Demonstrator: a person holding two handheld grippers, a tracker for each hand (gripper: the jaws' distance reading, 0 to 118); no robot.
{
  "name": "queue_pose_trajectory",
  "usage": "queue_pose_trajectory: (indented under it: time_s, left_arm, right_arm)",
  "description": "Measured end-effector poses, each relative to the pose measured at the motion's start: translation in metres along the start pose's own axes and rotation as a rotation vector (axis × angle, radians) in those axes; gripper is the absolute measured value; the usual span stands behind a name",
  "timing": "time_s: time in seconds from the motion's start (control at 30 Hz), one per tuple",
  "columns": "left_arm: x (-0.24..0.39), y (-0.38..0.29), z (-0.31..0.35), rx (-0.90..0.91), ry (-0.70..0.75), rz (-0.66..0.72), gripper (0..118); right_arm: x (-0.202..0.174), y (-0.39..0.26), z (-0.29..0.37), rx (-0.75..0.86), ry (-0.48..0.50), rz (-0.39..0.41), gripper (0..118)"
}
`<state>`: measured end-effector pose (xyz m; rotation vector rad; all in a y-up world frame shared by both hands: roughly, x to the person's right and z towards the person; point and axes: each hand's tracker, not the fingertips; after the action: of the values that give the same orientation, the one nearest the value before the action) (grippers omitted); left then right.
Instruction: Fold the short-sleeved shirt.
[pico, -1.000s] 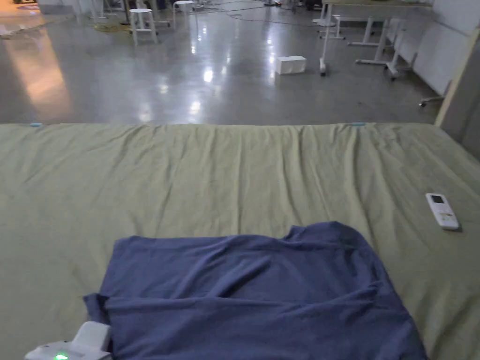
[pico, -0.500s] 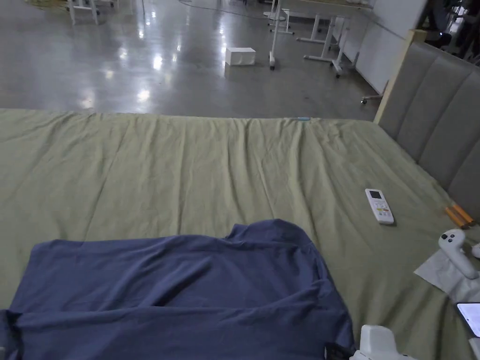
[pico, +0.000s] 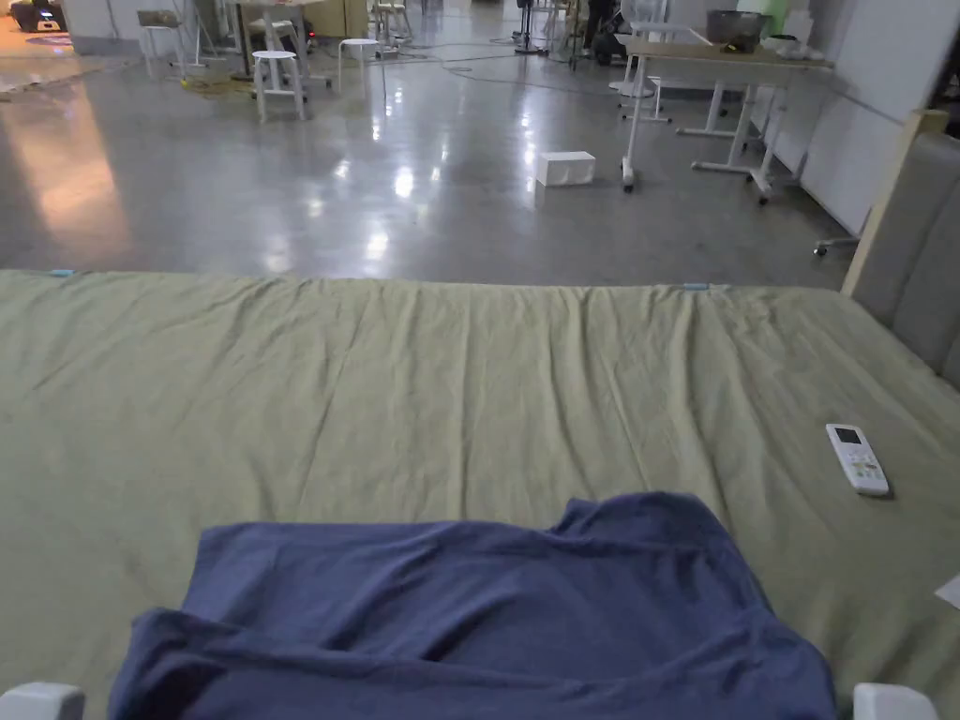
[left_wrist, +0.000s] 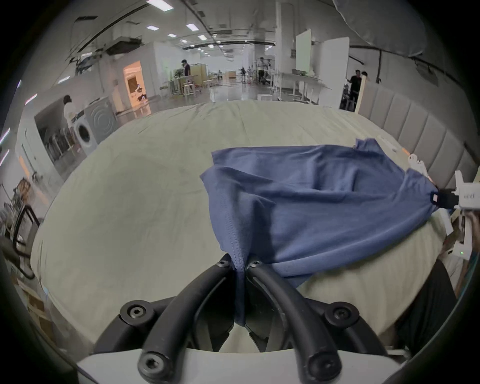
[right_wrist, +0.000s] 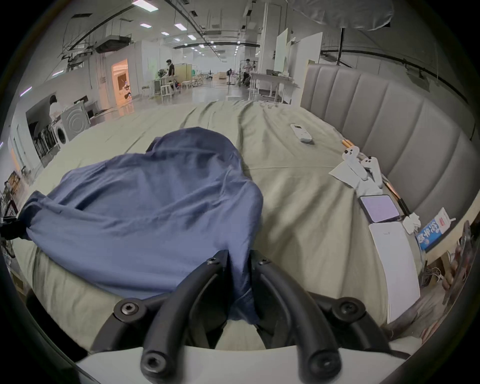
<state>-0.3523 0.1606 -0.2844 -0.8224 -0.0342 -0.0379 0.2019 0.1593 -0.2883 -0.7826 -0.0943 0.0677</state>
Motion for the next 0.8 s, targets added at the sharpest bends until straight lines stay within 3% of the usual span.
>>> queue_pose_trajectory:
  time_s: [0.2, 0.43, 0.47, 0.5, 0.53, 0.57, 0.67, 0.8]
  left_arm:
    - [-0.009, -0.065, 0.035, -0.066, -0.057, 0.097, 6]
    - [-0.004, -0.100, 0.034, -0.075, -0.062, 0.147, 8]
    - [-0.007, -0.101, 0.034, -0.048, -0.075, 0.140, 17]
    - [-0.008, -0.101, 0.034, -0.042, -0.076, 0.141, 36]
    - [-0.009, -0.100, 0.037, -0.033, -0.077, 0.148, 66]
    - [-0.011, -0.099, 0.041, -0.011, -0.067, 0.161, 81]
    - [-0.014, -0.083, 0.082, 0.173, -0.076, 0.227, 82]
    - [0.010, -0.046, 0.159, 0.405, -0.057, 0.204, 82]
  right_arm:
    - [0.002, -0.057, 0.051, -0.032, 0.004, 0.017, 15]
    - [0.000, -0.088, 0.047, -0.065, 0.015, 0.031, 16]
    - [0.002, -0.090, 0.042, -0.065, 0.008, 0.028, 24]
    - [0.003, -0.092, 0.039, -0.092, -0.018, 0.032, 42]
    - [0.005, -0.093, 0.039, -0.105, -0.028, 0.033, 66]
    - [0.009, -0.095, 0.046, -0.087, -0.020, 0.021, 71]
    - [0.023, -0.089, 0.078, 0.038, -0.005, -0.076, 68]
    - [0.023, -0.059, 0.142, 0.298, 0.043, -0.109, 68]
